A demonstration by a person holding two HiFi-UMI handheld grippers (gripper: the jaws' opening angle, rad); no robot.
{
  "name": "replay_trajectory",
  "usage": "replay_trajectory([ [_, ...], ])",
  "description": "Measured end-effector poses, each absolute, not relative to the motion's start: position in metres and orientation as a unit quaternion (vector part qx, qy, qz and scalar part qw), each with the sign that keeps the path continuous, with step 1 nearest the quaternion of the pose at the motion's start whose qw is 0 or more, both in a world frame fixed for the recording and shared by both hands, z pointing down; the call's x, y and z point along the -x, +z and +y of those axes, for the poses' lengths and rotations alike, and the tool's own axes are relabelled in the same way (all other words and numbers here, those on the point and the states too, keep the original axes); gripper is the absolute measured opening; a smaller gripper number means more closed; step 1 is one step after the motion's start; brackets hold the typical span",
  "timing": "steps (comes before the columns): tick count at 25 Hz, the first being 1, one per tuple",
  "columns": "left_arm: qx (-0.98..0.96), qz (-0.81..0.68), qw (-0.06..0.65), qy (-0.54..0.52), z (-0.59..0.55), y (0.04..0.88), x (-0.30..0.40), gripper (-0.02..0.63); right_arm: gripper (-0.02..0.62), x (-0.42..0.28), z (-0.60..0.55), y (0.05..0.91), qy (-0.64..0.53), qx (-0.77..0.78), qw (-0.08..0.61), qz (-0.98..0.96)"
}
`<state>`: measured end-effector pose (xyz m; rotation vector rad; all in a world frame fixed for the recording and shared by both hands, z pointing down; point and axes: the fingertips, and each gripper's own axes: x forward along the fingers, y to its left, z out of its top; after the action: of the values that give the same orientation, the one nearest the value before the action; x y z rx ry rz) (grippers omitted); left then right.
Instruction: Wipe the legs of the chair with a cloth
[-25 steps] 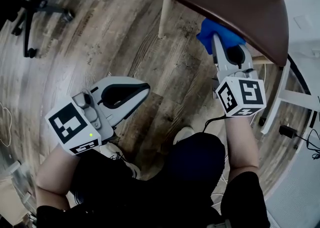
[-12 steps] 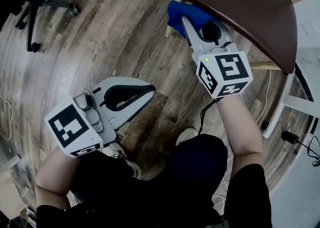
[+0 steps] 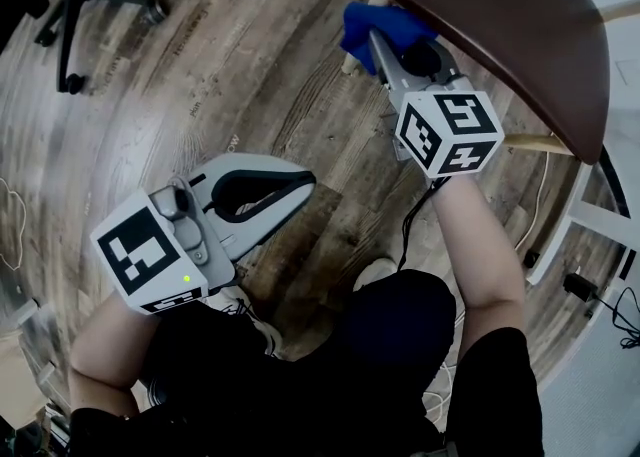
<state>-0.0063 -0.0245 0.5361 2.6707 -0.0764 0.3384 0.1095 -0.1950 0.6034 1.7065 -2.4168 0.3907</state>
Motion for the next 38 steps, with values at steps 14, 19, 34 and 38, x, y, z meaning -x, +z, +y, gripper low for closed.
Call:
replay_trajectory([
  [14, -0.958, -0.041, 0.248, 0.134, -0.038, 0.55, 0.013, 0.008, 0.103, -0.118, -0.206, 0.743, 0.175, -0.553, 0.172, -0.796],
  [19, -0.958, -0.053, 0.25, 0.131, -0.04, 0.545, 0.016, 0.008, 0.103, -0.118, -0.204, 0.833, 0.222, -0.535, 0.251, -0.775],
  [34, -0.962, -0.061, 0.236, 0.12, -0.028, 0.527, 0.024, 0.008, 0.103, -0.123, -0.202, 0.856, 0.257, -0.532, 0.266, -0.762],
  [38, -0.966, -0.049, 0.224, 0.122, -0.023, 0.525, 0.02, 0.008, 0.103, -0.12, -0.202, 0.805, 0.229, -0.54, 0.219, -0.78],
])
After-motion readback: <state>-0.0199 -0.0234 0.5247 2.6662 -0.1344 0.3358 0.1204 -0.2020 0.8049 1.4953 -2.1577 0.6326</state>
